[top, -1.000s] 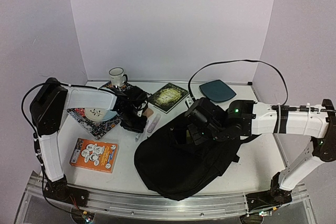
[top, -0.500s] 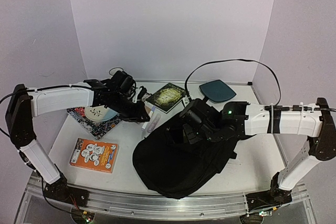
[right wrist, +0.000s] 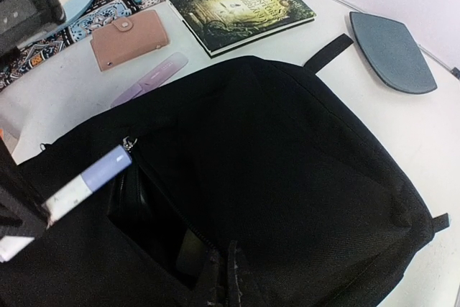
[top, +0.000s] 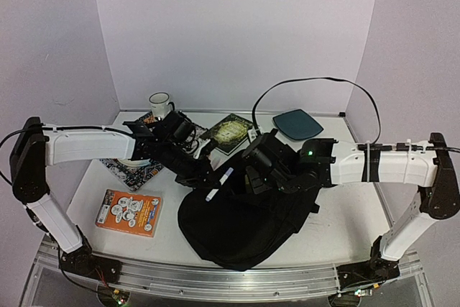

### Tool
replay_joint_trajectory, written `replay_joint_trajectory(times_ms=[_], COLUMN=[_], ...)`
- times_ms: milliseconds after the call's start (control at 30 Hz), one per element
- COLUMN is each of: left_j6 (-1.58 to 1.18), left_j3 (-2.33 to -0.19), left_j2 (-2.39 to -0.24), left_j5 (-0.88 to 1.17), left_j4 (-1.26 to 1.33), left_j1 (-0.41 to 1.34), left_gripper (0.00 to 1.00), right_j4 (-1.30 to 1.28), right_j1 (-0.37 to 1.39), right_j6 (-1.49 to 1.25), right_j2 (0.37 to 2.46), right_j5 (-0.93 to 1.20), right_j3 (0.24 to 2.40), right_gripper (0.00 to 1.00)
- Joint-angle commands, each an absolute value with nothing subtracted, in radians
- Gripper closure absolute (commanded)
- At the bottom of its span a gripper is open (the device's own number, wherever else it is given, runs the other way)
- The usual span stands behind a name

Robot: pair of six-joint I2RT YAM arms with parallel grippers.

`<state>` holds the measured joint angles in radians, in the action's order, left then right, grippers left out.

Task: Pack the student bag
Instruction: Place the pen in the lower front pocket of the bag.

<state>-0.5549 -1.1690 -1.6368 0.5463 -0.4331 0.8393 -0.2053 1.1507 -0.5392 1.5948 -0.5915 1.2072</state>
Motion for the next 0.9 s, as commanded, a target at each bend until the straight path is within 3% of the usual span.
replay_joint_trajectory(times_ms=[0,500,867], left_j6=[-0.565,-0.733,-1.014], left_j3=[-1.163,-1.223,-1.196], left_j2=[-1.651,-1.796,-1.822], left_j5=[0.599,0.584,0.429], left_j4=[-0.381,-0.137,0.128], left_j1=[0.865,0.873,0.862], left_gripper=[1.00,1.00,1.00], right_j4=[-0.158,-0.079,-0.059], right_j1=[1.155,1.154,1.166], right_j6=[-0.553,-0.558,-0.580], right_j2=[1.596,1.557,1.538], right_j5=[-0.627,-0.522,-0.451], right_j3=[1.252,1.209,1.174], right_gripper=[1.00,1.00,1.00])
